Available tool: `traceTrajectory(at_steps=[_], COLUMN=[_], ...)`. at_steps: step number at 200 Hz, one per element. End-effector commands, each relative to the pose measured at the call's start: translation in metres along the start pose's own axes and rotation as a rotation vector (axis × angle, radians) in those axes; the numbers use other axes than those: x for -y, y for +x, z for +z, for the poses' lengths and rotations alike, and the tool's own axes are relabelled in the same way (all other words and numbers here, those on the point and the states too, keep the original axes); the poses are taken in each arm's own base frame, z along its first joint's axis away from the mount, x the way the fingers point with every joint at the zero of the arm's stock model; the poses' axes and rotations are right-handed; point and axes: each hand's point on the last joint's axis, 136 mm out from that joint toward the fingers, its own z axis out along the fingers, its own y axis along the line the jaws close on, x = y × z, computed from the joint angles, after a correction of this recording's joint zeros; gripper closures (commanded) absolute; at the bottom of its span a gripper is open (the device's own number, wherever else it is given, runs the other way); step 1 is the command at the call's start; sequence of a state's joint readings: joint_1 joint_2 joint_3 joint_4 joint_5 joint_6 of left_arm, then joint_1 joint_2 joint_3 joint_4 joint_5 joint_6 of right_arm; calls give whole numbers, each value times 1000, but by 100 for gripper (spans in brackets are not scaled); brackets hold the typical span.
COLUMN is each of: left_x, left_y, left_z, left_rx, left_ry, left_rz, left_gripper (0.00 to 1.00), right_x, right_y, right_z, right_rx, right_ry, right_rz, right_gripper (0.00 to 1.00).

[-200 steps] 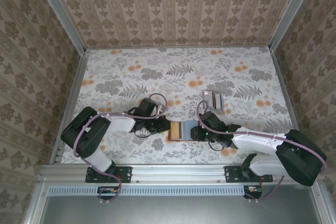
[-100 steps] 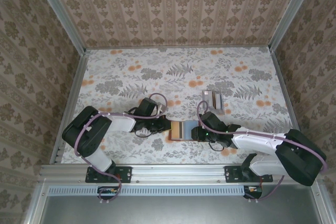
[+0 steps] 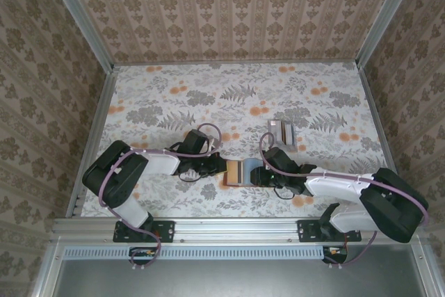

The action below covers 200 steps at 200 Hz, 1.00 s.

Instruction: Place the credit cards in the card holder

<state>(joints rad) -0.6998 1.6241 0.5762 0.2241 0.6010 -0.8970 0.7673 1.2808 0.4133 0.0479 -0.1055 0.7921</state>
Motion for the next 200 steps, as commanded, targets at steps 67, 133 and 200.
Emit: traceTrajectory(at_steps=[67,133,200], left_x=[-16,-15,-15], left_y=[8,7,6], left_z=[6,8,10], left_rx=[-23,-31,-36], left_ry=[-48,-49,-53], left_rz=[-31,-32,-35], left_gripper=[91,91,91], right_x=[-11,-13,-11], right_y=[-1,-7,-17], right_z=[2,-4,-15], right_rx=[-13,0,32], right_ry=[-54,-52,-55], right_rz=[13,-11,-18], right_gripper=[58,67,69])
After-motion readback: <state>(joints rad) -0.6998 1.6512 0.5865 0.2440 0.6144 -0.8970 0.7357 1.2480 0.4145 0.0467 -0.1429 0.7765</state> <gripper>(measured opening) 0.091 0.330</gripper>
